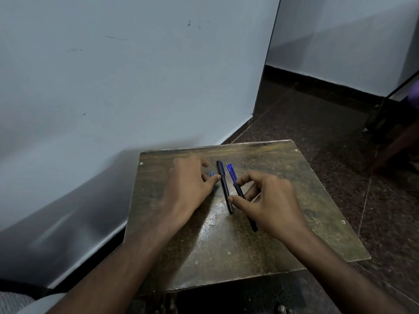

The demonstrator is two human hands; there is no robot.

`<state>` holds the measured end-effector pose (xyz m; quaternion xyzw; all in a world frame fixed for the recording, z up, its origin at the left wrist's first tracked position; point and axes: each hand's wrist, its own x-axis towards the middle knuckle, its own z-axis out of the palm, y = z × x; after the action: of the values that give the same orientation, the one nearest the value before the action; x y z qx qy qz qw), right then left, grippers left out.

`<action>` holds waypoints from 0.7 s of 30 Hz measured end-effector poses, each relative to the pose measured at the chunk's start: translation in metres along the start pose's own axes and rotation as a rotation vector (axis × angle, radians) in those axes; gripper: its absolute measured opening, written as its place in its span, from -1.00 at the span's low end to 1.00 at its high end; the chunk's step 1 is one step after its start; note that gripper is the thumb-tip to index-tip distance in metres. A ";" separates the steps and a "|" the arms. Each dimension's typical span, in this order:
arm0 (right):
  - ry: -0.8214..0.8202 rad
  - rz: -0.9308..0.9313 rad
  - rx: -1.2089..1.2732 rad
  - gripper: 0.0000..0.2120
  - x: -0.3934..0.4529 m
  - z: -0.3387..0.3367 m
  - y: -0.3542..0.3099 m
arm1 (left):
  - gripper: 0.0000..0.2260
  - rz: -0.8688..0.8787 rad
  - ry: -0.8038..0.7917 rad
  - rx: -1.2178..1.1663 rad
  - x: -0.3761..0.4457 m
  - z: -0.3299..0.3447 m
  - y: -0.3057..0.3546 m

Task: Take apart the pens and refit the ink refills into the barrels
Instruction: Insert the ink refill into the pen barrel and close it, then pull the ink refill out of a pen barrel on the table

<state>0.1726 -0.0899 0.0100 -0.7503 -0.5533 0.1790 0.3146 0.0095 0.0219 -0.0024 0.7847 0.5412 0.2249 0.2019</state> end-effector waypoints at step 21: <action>-0.062 0.340 0.863 -0.84 0.010 0.005 -0.010 | -0.81 0.033 -0.185 -0.435 -0.029 -0.001 0.017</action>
<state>0.1659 -0.0774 0.0138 -0.6251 -0.3065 0.4643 0.5475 0.0130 -0.0110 0.0038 0.7487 0.4463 0.2667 0.4112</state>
